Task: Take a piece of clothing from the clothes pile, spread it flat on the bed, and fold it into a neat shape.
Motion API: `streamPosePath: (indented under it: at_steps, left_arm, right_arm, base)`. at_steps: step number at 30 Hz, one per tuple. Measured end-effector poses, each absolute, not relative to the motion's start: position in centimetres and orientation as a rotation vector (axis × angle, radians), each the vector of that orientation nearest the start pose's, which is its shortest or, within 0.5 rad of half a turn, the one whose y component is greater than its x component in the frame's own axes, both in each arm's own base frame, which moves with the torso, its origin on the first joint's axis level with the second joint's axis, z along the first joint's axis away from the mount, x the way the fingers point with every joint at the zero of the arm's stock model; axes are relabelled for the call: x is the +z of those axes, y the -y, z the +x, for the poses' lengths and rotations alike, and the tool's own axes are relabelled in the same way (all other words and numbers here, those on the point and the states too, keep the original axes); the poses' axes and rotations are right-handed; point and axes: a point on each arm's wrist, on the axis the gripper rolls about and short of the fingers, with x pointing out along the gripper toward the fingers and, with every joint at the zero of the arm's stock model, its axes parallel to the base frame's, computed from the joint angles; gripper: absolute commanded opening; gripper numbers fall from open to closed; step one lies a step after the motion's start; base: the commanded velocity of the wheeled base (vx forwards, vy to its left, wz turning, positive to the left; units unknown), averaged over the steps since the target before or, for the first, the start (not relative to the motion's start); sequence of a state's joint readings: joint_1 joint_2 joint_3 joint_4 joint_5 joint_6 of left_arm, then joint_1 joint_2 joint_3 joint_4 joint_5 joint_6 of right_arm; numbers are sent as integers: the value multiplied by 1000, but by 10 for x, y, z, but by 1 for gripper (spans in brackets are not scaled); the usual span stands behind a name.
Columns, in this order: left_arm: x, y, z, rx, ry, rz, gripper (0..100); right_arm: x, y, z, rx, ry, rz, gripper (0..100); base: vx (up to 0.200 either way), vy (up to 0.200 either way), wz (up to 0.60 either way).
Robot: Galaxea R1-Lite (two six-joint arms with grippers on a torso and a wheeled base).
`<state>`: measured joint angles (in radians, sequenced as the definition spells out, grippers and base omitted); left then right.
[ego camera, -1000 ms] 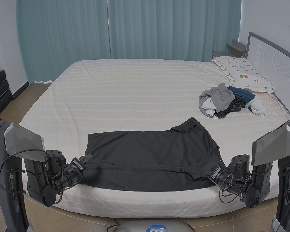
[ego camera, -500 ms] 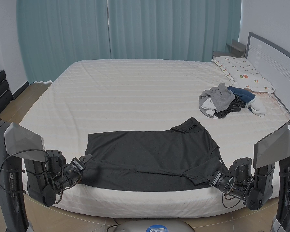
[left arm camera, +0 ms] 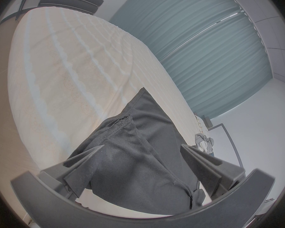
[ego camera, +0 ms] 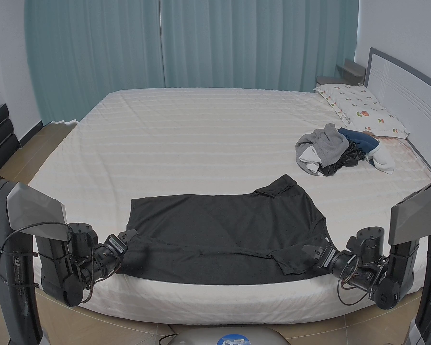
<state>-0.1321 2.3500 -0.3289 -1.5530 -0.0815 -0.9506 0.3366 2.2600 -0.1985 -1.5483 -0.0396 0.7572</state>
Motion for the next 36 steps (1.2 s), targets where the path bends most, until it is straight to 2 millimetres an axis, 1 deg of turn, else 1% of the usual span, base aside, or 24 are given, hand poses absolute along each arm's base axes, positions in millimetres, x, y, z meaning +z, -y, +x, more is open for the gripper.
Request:
streamPosePath:
  at_steps: [7,11,13,15,18,21,25,28,31,36]
  left_arm:
    - [-23,41,292,27,-528,-918,100]
    - [-22,41,292,27,-527,-918,100]
    - [-22,41,292,27,-527,-918,100]
    - [-22,41,293,27,-527,-918,100]
    - [-22,41,293,27,-527,-918,100]
    - [-22,41,293,26,-527,-918,100]
    - [-22,41,293,25,-525,-918,100]
    - [-22,41,293,26,-524,-919,100]
    - [-22,41,293,26,-524,-918,100]
    - [-22,40,294,27,-520,-916,100]
  right_arm:
    - [21,-75,250,100,-484,632,100]
    - [25,-77,254,117,-461,665,100]
    - [24,-80,259,126,-458,722,100]
    - [20,-85,267,137,-463,778,100]
    - [12,-91,276,155,-483,816,100]
    - [-4,-94,282,155,-524,820,100]
    - [-24,-92,289,125,-568,818,100]
    - [-34,-86,288,89,-591,815,100]
    - [-40,-79,287,54,-606,814,100]
    - [-38,-74,286,39,-601,822,100]
  base:
    - [0,0,0]
    - [0,0,0]
    - [0,0,0]
    - [0,0,0]
    - [0,0,0]
    - [0,0,0]
    - [0,0,0]
    - [0,0,0]
    - [0,0,0]
    - [0,0,0]
